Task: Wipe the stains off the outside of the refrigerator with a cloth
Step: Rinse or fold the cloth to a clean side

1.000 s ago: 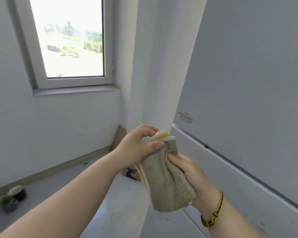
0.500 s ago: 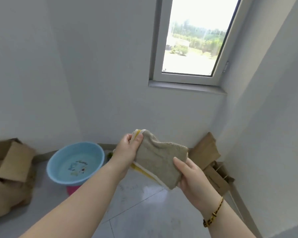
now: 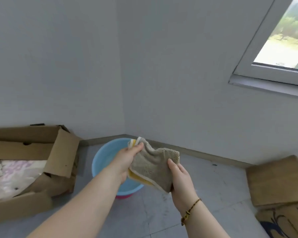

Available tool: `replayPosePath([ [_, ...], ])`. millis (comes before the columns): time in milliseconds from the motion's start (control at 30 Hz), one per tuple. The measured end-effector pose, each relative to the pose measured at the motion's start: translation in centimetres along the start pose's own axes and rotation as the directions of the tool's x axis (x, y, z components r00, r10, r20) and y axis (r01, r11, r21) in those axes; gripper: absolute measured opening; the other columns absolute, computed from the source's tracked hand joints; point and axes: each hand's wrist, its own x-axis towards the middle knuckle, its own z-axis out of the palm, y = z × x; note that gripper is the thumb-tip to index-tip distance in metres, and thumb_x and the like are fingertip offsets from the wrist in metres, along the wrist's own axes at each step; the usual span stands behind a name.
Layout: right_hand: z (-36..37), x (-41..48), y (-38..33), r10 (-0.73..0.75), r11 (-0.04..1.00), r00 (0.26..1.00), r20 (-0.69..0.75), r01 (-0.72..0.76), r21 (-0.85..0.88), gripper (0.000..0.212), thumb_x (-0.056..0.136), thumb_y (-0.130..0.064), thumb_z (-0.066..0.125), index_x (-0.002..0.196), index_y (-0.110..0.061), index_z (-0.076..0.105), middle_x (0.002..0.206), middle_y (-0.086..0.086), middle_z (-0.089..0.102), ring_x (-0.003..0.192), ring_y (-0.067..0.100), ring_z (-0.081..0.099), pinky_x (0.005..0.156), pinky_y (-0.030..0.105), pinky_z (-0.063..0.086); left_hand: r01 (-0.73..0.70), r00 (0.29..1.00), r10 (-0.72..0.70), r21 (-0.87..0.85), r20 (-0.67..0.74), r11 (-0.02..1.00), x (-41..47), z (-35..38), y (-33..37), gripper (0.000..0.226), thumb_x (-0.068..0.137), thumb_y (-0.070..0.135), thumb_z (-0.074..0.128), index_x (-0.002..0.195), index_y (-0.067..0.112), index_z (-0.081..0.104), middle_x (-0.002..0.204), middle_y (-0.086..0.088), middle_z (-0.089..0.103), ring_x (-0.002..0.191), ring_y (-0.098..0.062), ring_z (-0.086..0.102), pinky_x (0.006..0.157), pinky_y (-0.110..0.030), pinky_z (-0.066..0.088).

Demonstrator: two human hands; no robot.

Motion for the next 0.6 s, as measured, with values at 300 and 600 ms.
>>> replayPosePath([
  [300,4.3,21.2,8.8,0.125,0.965,0.992,0.012,-0.119,-0.233,0.016,0.093,-0.024,0.05,0.08,-0.017,0.058,0.085,0.002,0.061,0.076,0.014,0.056,0.065,0.026,0.049,0.115,0.948,-0.123,-0.045,-0.293,0.992,18.8,-8.1,-6.9,0.013,0.084,0.022,0.063,0.083,0.009,0.063,0.079,-0.009,0.067,0.074,-0.022,0.063,0.06,-0.028,0.048],
  [600,5.8,40.4,26.8,0.156,0.889,0.988,0.005,-0.138,-0.437,0.019,0.09,-0.031,0.052,0.08,-0.014,0.051,0.086,0.002,0.057,0.083,0.019,0.054,0.078,0.027,0.042,0.093,0.779,-0.022,0.081,-0.627,0.992,35.9,-16.2,-22.5,0.03,0.086,0.031,0.06,0.064,0.011,0.053,0.066,-0.003,0.052,0.06,-0.017,0.049,0.053,-0.023,0.036],
])
